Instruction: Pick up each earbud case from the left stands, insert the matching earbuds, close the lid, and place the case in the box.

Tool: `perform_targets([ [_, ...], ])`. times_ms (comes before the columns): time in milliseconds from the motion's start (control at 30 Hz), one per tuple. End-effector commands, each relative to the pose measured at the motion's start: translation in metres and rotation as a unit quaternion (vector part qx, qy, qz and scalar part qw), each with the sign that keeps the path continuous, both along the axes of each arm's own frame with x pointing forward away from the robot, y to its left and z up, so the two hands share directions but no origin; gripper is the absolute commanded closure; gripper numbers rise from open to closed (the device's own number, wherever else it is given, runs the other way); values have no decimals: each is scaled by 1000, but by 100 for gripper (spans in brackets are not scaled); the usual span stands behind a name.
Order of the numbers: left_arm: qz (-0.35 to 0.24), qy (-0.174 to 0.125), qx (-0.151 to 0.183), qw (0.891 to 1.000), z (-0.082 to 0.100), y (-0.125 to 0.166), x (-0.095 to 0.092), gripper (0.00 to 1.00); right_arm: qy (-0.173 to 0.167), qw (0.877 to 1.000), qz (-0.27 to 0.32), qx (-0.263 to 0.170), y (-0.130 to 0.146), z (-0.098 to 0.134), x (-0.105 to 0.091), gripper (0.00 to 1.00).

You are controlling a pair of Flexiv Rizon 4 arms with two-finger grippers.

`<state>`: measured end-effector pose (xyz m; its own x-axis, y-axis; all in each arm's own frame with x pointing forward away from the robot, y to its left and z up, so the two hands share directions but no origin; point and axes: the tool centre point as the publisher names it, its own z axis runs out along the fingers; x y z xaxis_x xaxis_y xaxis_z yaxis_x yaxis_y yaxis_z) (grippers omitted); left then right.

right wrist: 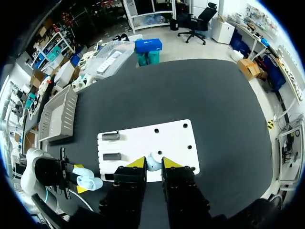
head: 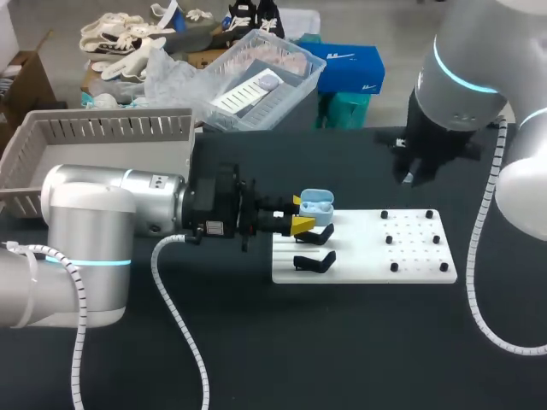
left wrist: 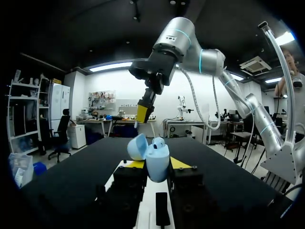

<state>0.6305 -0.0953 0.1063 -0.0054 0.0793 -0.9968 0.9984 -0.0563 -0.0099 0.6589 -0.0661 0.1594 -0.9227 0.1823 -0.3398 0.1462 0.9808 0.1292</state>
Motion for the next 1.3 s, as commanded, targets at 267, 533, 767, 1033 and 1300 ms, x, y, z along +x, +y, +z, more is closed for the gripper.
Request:
perform_targets([
  [267,1,0,0,1000,0,0,0,100,-64,996,43,-39,47,48,-41,100],
  [533,1,0,0,1000,0,0,0,100,-45,994,90,-49,86,49,-46,100],
  [767,1,0,0,1000,0,0,0,100,-5,992,119,-47,110,42,-43,100],
  [1033,1,0,0,1000,0,0,0,100,29,990,135,-39,128,36,-39,100],
  [1300,1,0,0,1000,0,0,0,100,53,987,150,-38,137,31,-41,100],
])
